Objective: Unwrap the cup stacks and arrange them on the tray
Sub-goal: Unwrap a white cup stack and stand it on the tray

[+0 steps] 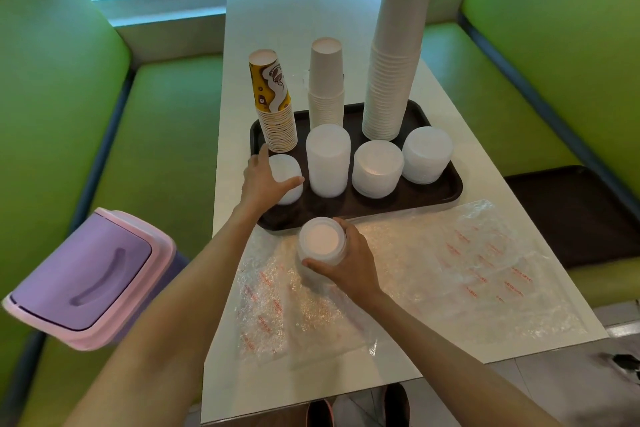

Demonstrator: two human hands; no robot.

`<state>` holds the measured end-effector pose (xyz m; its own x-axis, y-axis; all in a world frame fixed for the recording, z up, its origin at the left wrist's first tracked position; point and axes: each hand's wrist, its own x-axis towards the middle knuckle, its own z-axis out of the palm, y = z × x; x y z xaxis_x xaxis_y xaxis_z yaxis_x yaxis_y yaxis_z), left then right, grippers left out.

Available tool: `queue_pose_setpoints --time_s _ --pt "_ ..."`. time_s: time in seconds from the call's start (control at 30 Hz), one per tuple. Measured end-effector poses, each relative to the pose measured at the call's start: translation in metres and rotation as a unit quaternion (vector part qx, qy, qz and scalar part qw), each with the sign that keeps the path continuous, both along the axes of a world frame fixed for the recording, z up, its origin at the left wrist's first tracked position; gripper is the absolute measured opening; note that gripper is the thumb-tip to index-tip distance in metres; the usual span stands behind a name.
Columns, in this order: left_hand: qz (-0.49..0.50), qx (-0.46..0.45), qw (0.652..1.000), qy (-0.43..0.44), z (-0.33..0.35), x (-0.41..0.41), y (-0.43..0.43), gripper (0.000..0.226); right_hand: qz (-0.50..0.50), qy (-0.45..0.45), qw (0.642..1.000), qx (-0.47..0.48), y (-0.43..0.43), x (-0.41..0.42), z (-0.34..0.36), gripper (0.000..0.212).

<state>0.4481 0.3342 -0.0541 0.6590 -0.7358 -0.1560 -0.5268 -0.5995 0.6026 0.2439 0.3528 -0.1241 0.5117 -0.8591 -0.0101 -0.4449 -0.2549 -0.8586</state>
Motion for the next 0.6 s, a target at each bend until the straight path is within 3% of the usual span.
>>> queue_pose_setpoints --time_s 0.1,0.2,0.3,0.43,0.5,0.6 --pt "0.053 -0.138 0.989 -0.017 0.008 -0.011 0.019 0.082 0.005 0.005 1.0 -0.004 0.001 0.0 -0.001 0.099" --pt "0.062 -0.239 0.969 -0.01 0.012 -0.031 0.042 0.047 0.015 -0.003 1.0 0.013 -0.001 -0.003 0.004 0.1" --pt "0.009 -0.221 0.974 0.04 0.007 -0.055 0.06 0.023 0.029 -0.004 1.0 0.011 -0.003 -0.007 0.008 0.106" --pt "0.008 -0.158 0.983 0.094 -0.005 -0.078 0.074 0.028 0.043 -0.002 0.998 -0.047 0.0 -0.01 0.01 0.111" --pt "0.033 -0.114 0.986 0.118 -0.012 -0.084 0.079 0.037 0.028 -0.017 0.999 -0.044 0.001 -0.011 0.011 0.1" --pt "0.078 -0.06 0.978 0.184 -0.024 -0.091 0.084 0.046 -0.04 -0.055 0.997 0.019 0.003 -0.012 0.015 0.068"
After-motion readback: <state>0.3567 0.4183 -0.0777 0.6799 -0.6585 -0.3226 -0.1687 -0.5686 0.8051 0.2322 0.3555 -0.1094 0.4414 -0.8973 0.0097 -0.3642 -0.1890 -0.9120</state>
